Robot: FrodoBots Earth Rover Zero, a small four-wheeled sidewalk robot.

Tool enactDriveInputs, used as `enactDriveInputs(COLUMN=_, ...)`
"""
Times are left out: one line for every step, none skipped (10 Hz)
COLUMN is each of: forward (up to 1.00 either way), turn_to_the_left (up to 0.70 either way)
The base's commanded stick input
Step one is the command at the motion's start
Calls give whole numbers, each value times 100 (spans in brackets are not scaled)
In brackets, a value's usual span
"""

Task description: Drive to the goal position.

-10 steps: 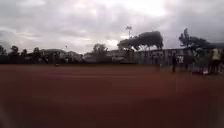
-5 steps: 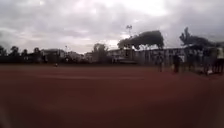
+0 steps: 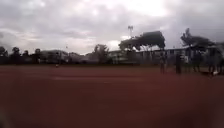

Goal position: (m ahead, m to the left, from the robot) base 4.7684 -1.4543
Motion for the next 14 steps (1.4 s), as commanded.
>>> enactDriveInputs(forward=70, turn_to_the_left=0)
enactDriveInputs(forward=70, turn_to_the_left=0)
enactDriveInputs(forward=70, turn_to_the_left=0)
enactDriveInputs(forward=70, turn_to_the_left=0)
enactDriveInputs(forward=70, turn_to_the_left=0)
enactDriveInputs(forward=70, turn_to_the_left=0)
enactDriveInputs(forward=70, turn_to_the_left=-2)
enactDriveInputs(forward=70, turn_to_the_left=-26)
enactDriveInputs(forward=70, turn_to_the_left=-23)
enactDriveInputs(forward=70, turn_to_the_left=-2)
enactDriveInputs(forward=70, turn_to_the_left=0)
enactDriveInputs(forward=70, turn_to_the_left=0)
enactDriveInputs(forward=70, turn_to_the_left=0)
enactDriveInputs(forward=70, turn_to_the_left=0)
